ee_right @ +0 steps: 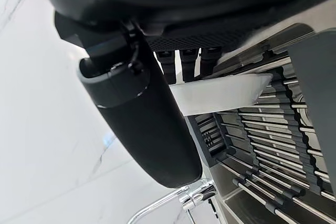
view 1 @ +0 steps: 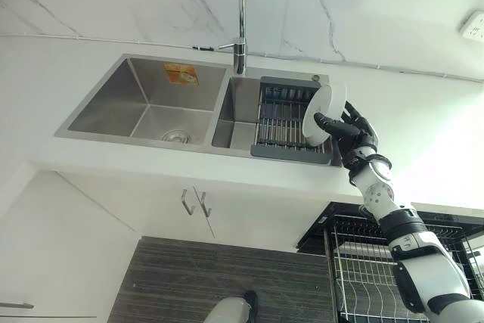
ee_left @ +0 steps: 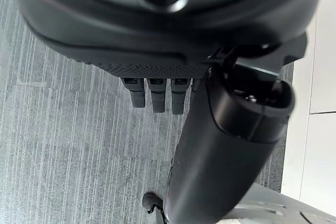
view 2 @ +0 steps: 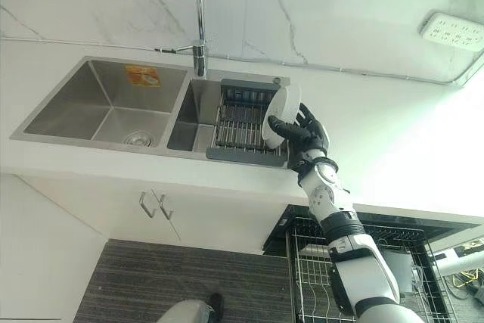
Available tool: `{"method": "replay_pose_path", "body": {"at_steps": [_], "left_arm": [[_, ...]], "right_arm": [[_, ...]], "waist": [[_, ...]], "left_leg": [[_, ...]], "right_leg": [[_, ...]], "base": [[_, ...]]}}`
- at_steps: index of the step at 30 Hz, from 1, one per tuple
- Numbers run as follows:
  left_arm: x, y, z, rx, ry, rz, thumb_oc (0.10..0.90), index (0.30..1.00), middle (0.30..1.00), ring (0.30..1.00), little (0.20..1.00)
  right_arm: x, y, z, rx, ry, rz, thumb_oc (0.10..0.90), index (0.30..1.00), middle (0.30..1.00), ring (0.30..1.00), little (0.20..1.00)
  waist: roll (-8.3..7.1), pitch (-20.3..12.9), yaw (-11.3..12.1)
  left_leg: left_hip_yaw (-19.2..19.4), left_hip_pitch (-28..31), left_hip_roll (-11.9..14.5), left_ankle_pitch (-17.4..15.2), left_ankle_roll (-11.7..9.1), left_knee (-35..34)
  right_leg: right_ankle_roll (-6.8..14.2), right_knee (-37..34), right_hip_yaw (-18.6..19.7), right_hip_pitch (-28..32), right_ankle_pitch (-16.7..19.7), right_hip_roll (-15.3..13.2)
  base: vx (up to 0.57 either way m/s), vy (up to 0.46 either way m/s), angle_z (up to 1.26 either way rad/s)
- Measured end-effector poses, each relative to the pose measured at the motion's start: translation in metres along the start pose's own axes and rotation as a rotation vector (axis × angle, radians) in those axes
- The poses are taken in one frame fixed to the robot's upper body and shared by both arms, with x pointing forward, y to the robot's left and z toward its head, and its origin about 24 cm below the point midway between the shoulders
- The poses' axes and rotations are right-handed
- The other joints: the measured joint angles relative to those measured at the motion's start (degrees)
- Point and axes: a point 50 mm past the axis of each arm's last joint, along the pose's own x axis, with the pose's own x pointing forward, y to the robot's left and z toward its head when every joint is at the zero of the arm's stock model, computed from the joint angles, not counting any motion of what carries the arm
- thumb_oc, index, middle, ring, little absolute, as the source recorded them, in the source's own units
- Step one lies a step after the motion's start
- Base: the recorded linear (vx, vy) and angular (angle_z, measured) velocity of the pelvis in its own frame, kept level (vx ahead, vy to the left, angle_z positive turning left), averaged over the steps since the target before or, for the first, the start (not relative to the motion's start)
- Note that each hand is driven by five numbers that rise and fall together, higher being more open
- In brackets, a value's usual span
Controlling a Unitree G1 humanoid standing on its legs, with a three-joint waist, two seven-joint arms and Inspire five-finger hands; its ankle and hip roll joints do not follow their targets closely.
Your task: Place the dishes in the dishwasher.
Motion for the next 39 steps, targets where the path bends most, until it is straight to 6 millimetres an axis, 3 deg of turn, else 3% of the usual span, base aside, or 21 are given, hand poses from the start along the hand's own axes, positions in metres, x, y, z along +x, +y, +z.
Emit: {"method": "replay_pose_path", "body": {"at_steps": [7,30,34,39], "left_arm": [[0.000,0.001,0.001,0.000,-0.001,0.017,0.800,0.900,0.900,0.900,0.900],[0.000,0.002,0.002,-0.003,0.003,0.022,0.800,0.900,0.900,0.900,0.900],[0.000,0.002,0.001,-0.006,0.004,0.021,0.800,0.900,0.900,0.900,0.900],[0.000,0.000,0.002,-0.005,-0.005,0.018,0.800,0.900,0.900,0.900,0.900]], "right_arm": [[0.000,-0.003,-0.003,-0.037,0.012,-0.013,0.400,0.300,0.300,0.300,0.300],[0.000,0.003,-0.004,-0.066,-0.021,0.018,0.400,0.300,0.300,0.300,0.300],[-0.005,0.018,-0.012,0.053,-0.019,0.069,0.400,0.300,0.300,0.300,0.300],[-0.027,0.051,-0.011,0.227,-0.095,0.233,0.400,0.300,0.300,0.300,0.300]], "waist": [[-0.81,0.58,0.02],[-0.10,1.76,0.03],[-0.10,1.79,-1.22],[-0.09,1.79,-3.01]], "left_leg": [[-0.17,-0.07,0.04,0.15,-0.07,0.01],[-0.44,0.72,0.01,0.30,0.03,0.00],[-0.33,0.69,0.12,0.32,0.00,-0.03],[1.61,0.97,0.75,0.54,0.18,-0.18]], "right_leg": [[-0.01,0.08,-0.02,-0.02,0.00,0.08],[-0.11,-0.05,-0.06,0.98,0.07,0.16],[-0.11,-0.03,0.01,0.82,0.05,0.18],[-0.33,0.16,2.06,-0.24,-0.09,0.40]], "base": [[0.00,0.000,0.00],[0.00,0.000,0.00],[-0.09,-0.023,-0.01],[-0.13,-0.050,-0.21]]}}
